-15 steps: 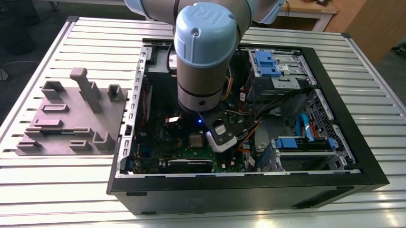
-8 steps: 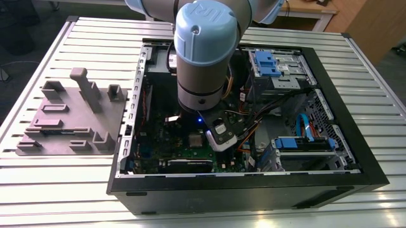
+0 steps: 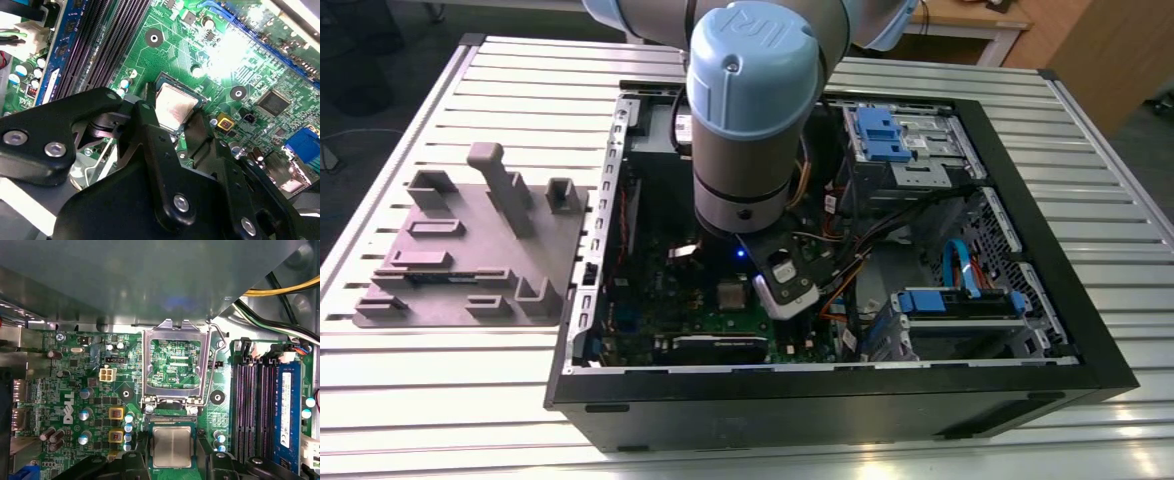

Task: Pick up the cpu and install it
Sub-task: 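Place the cpu into insertion slot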

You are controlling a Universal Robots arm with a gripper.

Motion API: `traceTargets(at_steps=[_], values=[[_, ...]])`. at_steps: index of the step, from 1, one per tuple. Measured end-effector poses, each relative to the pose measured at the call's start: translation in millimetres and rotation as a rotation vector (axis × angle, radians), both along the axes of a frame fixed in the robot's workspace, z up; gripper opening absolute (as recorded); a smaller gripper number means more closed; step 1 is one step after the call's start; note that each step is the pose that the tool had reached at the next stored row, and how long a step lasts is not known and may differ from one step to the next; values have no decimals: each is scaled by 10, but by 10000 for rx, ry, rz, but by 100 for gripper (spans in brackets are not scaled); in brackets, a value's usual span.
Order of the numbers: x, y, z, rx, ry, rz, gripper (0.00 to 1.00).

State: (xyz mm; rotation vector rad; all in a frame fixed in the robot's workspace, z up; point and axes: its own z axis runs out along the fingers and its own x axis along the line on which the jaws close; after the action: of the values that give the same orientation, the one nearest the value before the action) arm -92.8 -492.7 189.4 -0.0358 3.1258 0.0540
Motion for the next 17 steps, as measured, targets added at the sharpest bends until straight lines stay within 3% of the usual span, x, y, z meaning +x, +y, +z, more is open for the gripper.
traceTargets(at_steps=[6, 17], values=[[0, 1, 32, -61, -2, -6, 47], [0, 1, 61, -64, -2, -11, 47]])
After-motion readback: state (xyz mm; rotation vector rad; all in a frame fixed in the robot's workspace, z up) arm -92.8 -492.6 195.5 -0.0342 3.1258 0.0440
